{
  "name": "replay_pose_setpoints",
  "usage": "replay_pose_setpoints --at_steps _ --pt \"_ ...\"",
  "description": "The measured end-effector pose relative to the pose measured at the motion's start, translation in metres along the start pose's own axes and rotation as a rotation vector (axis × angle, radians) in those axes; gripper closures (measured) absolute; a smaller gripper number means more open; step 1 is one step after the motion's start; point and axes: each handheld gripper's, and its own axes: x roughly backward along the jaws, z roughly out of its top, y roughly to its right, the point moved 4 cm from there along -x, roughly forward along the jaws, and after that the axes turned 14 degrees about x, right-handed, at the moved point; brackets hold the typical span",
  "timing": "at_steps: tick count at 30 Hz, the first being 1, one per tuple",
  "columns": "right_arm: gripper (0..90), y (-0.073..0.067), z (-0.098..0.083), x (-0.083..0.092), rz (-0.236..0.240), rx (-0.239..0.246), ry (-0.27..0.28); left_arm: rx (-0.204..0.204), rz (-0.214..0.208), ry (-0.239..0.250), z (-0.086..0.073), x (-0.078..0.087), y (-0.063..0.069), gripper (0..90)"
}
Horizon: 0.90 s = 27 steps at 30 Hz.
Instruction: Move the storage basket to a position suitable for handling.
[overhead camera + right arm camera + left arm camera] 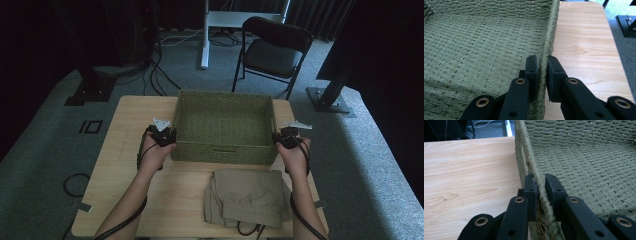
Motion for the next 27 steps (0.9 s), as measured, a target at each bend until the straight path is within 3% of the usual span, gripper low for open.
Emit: replay_pose_setpoints --at_steps 14,19,27 --pt "82.5 0.025 -0.005 0.002 -0.024 -0.025 -0.001 -0.006 -0.008 -0.011 -0.002 -0.008 0.025 80.9" --pt "82.9 0.037 -0.007 0.003 -0.028 -0.043 0.0 0.004 -0.034 -0.008 -0.004 -0.011 0.035 80.1" --pt "83.5 0.052 -0.01 0.003 -0.038 -0.062 -0.001 -0.017 -0.041 -0.022 -0.004 -0.016 0.049 79.1"
